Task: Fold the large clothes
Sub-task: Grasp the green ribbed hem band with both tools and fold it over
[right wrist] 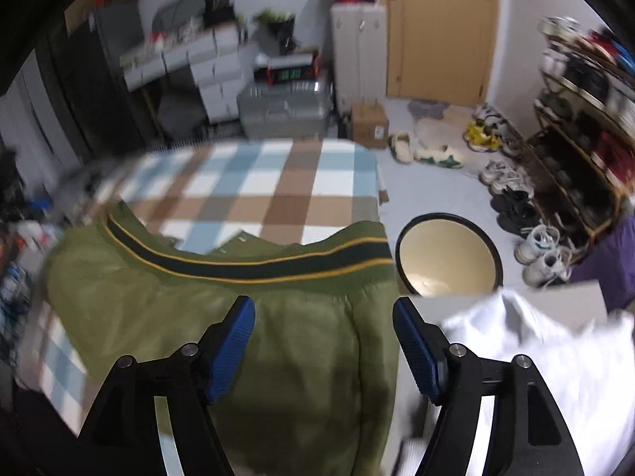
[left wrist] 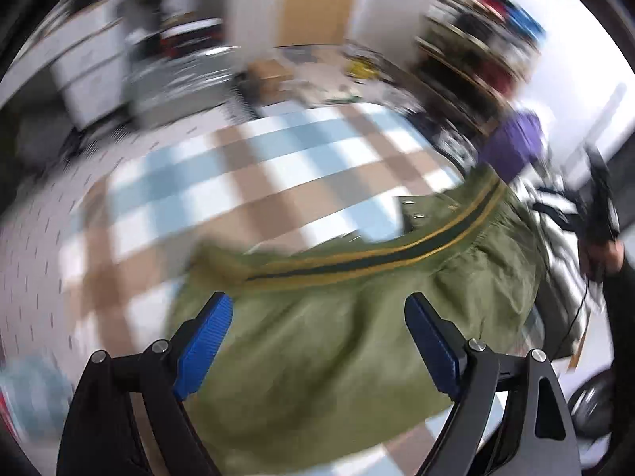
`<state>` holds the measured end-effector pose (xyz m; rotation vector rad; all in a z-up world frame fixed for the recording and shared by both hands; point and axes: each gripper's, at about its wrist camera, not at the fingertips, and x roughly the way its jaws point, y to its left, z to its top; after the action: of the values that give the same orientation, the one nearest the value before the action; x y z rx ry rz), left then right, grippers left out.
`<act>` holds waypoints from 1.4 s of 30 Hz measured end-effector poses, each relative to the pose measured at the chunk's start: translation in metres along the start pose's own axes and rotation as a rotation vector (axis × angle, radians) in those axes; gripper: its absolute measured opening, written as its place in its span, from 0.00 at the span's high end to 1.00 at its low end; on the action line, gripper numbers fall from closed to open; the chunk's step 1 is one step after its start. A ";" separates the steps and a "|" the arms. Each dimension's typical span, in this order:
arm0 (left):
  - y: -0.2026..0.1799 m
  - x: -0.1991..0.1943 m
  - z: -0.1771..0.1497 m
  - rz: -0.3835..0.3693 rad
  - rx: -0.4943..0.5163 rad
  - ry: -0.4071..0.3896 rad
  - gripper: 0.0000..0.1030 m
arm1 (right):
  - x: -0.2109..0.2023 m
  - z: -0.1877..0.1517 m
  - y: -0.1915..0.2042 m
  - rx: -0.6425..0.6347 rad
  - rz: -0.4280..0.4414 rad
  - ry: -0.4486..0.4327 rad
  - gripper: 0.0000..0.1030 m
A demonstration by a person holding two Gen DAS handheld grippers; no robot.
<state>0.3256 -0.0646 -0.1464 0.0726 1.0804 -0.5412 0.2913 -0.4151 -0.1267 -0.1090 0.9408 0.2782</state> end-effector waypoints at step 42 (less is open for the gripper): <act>-0.125 0.120 0.033 0.426 0.487 0.206 0.95 | 0.040 -0.010 -0.035 0.139 -0.040 -0.026 0.87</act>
<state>0.3385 -0.2291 -0.2072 0.7824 1.0722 -0.4037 0.3158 -0.4429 -0.1660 0.0036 0.9287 0.1758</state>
